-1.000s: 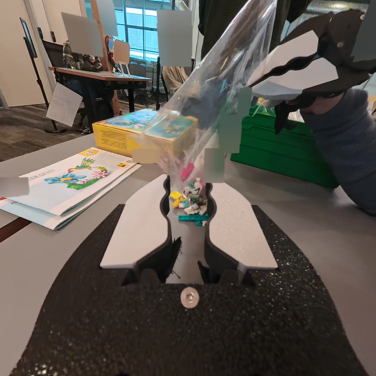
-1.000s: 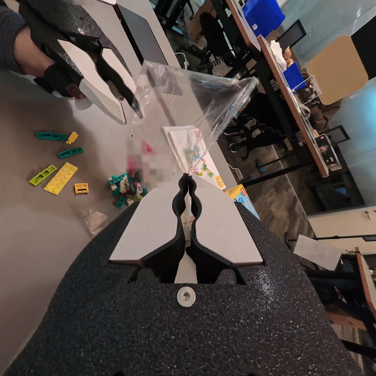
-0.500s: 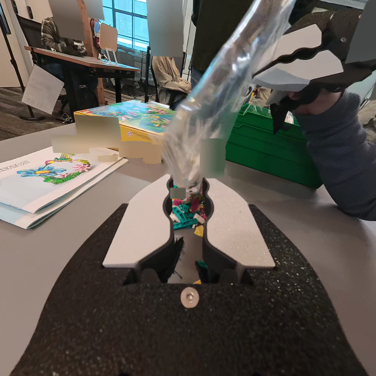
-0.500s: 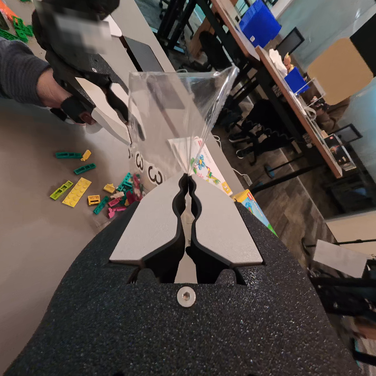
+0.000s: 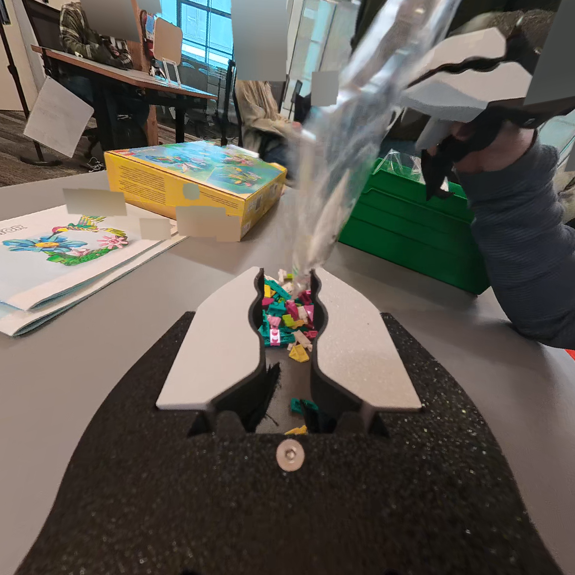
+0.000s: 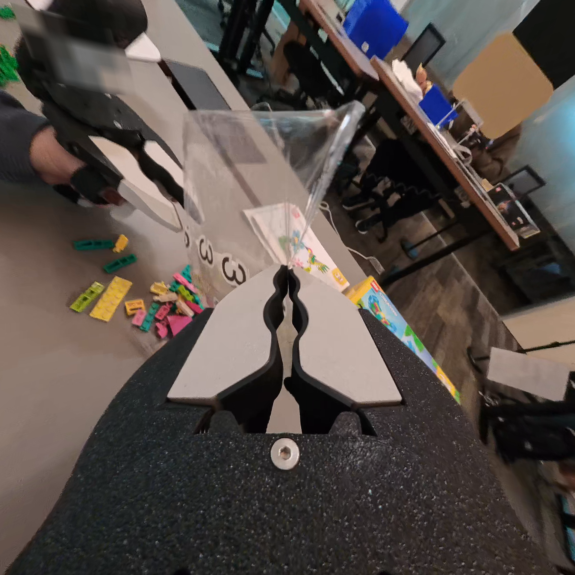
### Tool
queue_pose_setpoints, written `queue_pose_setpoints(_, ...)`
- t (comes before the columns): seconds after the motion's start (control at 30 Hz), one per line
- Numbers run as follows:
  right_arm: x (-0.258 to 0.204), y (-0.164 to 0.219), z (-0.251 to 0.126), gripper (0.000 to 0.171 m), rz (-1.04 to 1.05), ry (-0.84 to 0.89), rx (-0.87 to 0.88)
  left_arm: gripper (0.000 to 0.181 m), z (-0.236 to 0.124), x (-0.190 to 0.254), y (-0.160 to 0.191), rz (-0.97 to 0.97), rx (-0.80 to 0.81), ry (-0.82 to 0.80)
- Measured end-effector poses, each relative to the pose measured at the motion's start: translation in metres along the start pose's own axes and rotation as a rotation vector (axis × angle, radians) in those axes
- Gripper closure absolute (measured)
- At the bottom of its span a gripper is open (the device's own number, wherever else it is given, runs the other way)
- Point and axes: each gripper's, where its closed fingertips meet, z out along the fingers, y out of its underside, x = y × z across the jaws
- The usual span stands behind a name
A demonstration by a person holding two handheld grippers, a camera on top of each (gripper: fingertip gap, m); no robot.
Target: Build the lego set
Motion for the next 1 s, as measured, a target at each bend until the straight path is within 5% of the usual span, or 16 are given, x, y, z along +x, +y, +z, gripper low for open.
queue_pose_setpoints(0.5,0.017,-0.008,-0.009,0.171,0.04,0.099,0.052,0.156,-0.002,-0.003,-0.002,-0.009,0.008,-0.011)
queue_pose_setpoints(0.63,0.031,-0.004,-0.013,0.171,0.209,0.108,0.103,0.153,-0.002,0.0,-0.004,-0.003,0.016,-0.002)
queue_pose_setpoints(0.87,0.044,-0.026,-0.035,0.171,0.574,-0.007,0.353,0.112,0.012,0.013,-0.004,0.1,-0.048,-0.04)
queue_pose_setpoints(1.0,0.046,-0.036,-0.044,0.171,0.691,-0.042,0.433,0.119,0.022,0.044,-0.009,0.141,-0.002,0.063)
